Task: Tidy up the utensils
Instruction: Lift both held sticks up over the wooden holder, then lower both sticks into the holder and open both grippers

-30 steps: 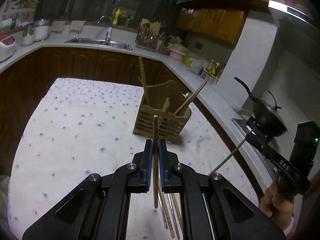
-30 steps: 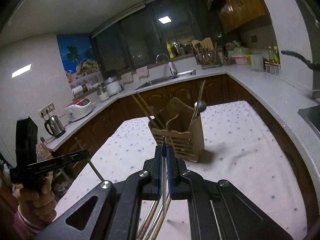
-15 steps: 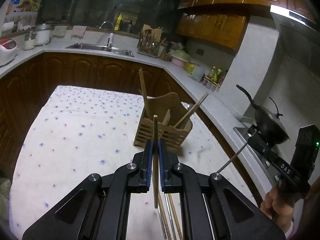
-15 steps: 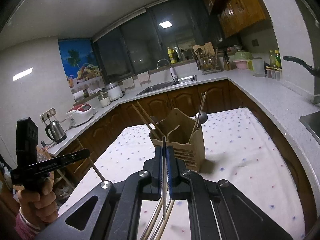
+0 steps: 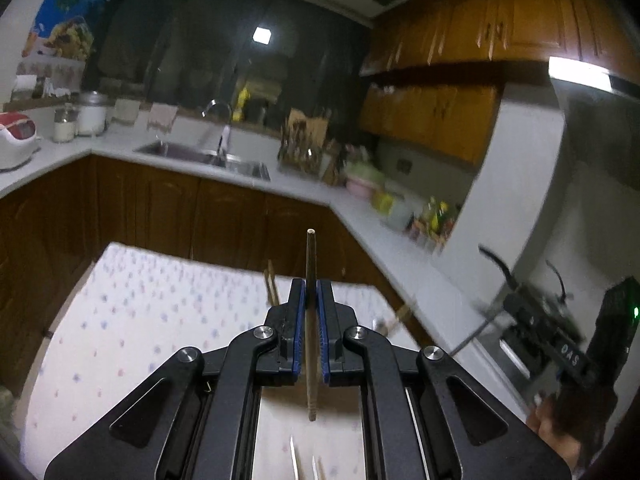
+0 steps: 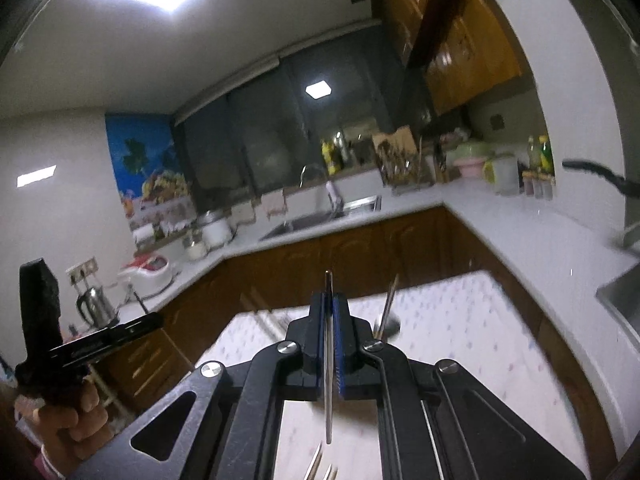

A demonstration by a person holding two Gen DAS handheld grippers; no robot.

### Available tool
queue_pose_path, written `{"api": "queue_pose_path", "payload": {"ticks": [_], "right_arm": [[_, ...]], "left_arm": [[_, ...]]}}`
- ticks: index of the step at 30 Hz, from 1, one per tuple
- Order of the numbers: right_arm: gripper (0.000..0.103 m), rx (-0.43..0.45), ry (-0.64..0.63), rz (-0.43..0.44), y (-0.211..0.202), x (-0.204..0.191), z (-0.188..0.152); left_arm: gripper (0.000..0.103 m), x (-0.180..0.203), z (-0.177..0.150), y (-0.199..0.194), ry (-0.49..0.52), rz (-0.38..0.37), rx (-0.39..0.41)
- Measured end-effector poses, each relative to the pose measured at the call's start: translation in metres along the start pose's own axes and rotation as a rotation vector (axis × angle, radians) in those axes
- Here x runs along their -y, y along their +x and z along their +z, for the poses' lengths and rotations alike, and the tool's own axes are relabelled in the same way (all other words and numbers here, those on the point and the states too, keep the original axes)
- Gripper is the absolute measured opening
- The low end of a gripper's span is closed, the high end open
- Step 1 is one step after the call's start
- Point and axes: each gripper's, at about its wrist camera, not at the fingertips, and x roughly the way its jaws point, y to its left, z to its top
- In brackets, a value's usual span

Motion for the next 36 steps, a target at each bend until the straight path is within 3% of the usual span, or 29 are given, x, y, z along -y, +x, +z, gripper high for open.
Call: {"api": "queue_pose_path", "payload": {"ticks": [4,8,14,23,34,36], "right_arm": [[0.004,0.038,0.004,-0.021,0.021,0.003,0.016],[0.004,0.050,0.001,-0.057,0.046,0.010,0.018],[0.004,0.024,0.029,-0.089,0.074,0.027,-0.005],[0.005,-0.093,0.054,-0.101,0.102,0.041,-0.047],[0.005,-0.133,0.080,-0.106,0.106,0.047,-0.049],[0.010,-0.141,0.092,-0.098,0.108,0.049,-0.047]], "left_arm": [[0.005,-0.003,0.020,0.026,-0.027,0.028,0.061],[0.005,-0.008,0.019,0.058,-0.039,0.068,0.081],[0.005,-0.017,-0.014,0.094,-0.056,0.068,0.024],[0.006,-0.026,-0.060,0.129,-0.033,0.082,-0.097],[0.006,-0.024,-0.061,0.133,-0.026,0.072,-0.139],[0.006,-0.023,-0.061,0.132,-0.027,0.068,-0.150]]}}
